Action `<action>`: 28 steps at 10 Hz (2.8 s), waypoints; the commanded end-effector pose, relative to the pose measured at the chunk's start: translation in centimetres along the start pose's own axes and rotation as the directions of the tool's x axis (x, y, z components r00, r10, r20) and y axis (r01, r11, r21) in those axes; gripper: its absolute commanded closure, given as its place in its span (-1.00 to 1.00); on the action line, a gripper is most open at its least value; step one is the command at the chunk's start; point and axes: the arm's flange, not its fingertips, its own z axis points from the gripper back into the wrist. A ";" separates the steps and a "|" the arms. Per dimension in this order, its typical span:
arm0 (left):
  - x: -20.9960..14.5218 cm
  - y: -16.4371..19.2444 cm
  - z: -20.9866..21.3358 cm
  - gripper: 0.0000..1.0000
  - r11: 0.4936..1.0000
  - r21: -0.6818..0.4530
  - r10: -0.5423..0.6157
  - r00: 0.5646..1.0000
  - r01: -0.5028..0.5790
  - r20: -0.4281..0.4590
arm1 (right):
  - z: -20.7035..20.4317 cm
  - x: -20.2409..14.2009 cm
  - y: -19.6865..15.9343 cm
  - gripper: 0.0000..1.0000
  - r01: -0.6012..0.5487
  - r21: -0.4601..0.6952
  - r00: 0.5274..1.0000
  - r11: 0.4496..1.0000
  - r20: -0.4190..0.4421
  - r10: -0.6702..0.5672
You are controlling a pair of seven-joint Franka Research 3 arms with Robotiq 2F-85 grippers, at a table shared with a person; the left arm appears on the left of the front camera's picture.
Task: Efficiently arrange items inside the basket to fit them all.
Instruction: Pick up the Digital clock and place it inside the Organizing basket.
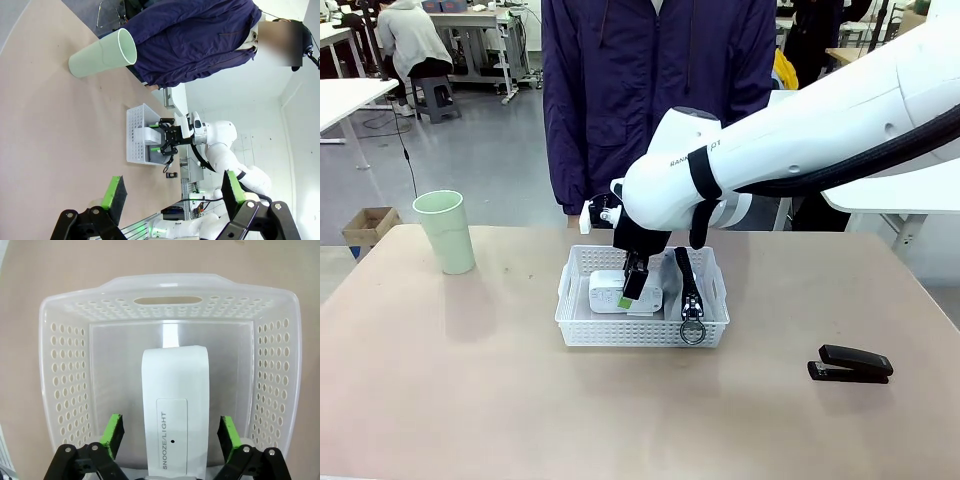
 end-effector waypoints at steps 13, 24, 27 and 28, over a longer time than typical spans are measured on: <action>0.1 -0.1 0.0 -1.00 1.000 -0.020 -0.020 1.000 0.020 0.007 | 35.5 -21.1 9.0 -1.00 0.658 0.065 0.699 0.751 0.318 -0.640; 0.1 -0.1 0.0 -1.00 1.000 -0.020 -0.020 1.000 0.020 0.007 | 29.8 -53.1 15.8 -1.00 0.596 0.801 -0.112 0.062 0.159 -0.981; 0.1 -0.1 0.0 -1.00 1.000 -0.020 -0.020 1.000 0.020 0.007 | 30.2 -55.8 16.4 -1.00 0.569 0.817 -0.081 0.087 0.162 -0.983; 0.1 -0.1 0.0 -1.00 1.000 -0.020 -0.020 1.000 0.020 0.007 | 30.2 -55.8 16.4 -1.00 0.569 0.817 -0.081 0.087 0.162 -0.983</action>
